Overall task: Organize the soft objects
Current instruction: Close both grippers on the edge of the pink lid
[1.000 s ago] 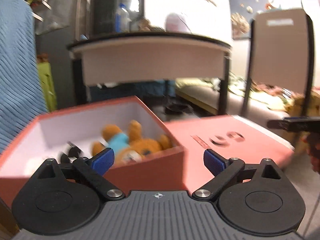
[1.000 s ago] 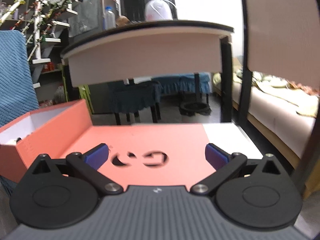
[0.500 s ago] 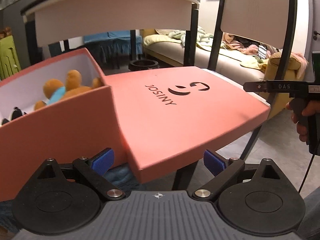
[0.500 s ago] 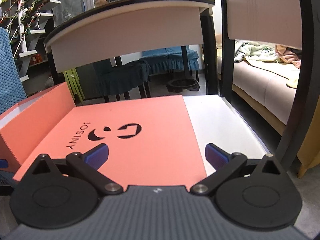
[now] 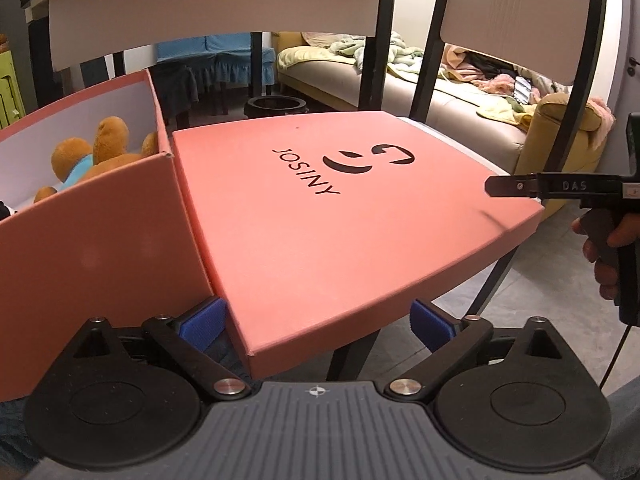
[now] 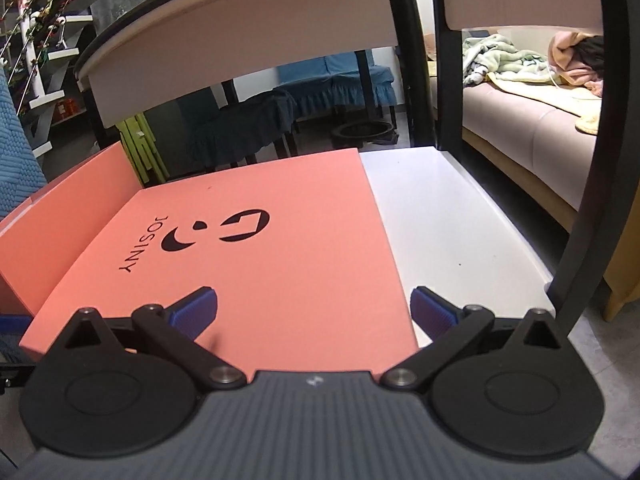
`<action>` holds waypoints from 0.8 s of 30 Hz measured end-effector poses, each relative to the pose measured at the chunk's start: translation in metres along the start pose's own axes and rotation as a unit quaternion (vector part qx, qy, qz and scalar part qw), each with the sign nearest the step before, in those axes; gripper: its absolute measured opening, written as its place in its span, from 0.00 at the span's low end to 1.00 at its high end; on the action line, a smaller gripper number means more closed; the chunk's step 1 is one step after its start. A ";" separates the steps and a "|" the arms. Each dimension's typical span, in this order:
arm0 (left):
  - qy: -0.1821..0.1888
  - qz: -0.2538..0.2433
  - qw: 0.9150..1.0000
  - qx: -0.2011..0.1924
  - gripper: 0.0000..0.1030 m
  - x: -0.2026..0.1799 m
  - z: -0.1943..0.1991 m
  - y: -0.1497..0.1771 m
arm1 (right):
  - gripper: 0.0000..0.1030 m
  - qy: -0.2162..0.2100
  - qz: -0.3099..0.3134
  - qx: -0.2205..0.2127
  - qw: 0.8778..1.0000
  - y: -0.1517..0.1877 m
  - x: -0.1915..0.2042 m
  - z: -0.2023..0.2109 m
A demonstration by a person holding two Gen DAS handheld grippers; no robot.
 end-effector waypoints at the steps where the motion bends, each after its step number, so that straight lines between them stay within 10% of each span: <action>1: 0.000 -0.001 1.000 0.000 0.98 0.000 0.000 0.000 | 1.00 0.001 0.002 0.001 1.000 0.000 0.000 -0.001; 15: 0.010 -0.005 1.000 0.005 0.99 -0.005 0.014 -0.004 | 1.00 -0.022 -0.019 0.016 0.999 -0.003 -0.010 0.011; 19: 0.075 -0.055 0.995 -0.036 0.99 -0.021 0.035 -0.006 | 1.00 -0.027 0.000 0.022 0.999 0.001 -0.010 0.020; 24: 0.066 -0.092 0.992 -0.055 1.00 -0.036 0.052 -0.006 | 1.00 -0.029 0.017 0.021 0.999 0.008 -0.010 0.029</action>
Point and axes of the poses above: each gripper's, at about its wrist camera, not at the fingertips, and z roughly against the way its jaws point, x to its left, y to its underside, the point moved 2 cm from there along -z, roughly the way its jaws point, and after that the axes turned 11 degrees about -z, right-handed, at the moved point
